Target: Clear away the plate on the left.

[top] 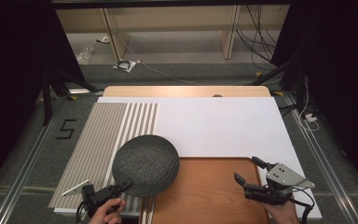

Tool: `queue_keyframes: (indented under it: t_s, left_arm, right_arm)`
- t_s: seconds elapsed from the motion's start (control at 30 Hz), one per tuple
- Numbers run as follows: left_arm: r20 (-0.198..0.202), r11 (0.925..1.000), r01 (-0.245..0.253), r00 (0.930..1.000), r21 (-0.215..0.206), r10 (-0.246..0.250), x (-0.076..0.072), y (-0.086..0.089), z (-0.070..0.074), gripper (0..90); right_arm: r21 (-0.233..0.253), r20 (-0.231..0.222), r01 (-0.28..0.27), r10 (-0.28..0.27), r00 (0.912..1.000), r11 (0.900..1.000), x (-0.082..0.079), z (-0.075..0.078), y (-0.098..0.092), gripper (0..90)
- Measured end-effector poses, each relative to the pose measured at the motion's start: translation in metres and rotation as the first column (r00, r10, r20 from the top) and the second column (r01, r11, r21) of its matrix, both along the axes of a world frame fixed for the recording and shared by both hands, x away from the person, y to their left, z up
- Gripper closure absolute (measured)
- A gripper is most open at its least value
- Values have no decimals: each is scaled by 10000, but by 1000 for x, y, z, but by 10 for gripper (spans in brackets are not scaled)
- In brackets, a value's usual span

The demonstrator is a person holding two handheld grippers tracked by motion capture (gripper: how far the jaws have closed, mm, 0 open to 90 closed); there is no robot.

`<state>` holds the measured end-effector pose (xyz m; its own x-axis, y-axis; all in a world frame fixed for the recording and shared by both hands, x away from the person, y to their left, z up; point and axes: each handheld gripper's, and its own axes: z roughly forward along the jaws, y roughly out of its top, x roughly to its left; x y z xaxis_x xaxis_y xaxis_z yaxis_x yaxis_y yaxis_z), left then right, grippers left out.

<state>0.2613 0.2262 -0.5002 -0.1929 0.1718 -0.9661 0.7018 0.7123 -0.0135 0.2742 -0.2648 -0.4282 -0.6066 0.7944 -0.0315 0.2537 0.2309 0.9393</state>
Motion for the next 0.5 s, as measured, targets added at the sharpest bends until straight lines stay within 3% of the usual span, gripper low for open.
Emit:
queue_keyframes:
  t_s: [0.33,0.5]
  left_arm:
    - [23,9969,785,9969,91,-786,3,-22,1,833]
    - [12,9911,1323,9912,117,-1323,5,-34,0,829]
  right_arm:
    - [-62,-23,-39,39,10000,10000,0,-1,1,197]
    - [-29,-34,-28,28,10000,10000,1,-1,1,197]
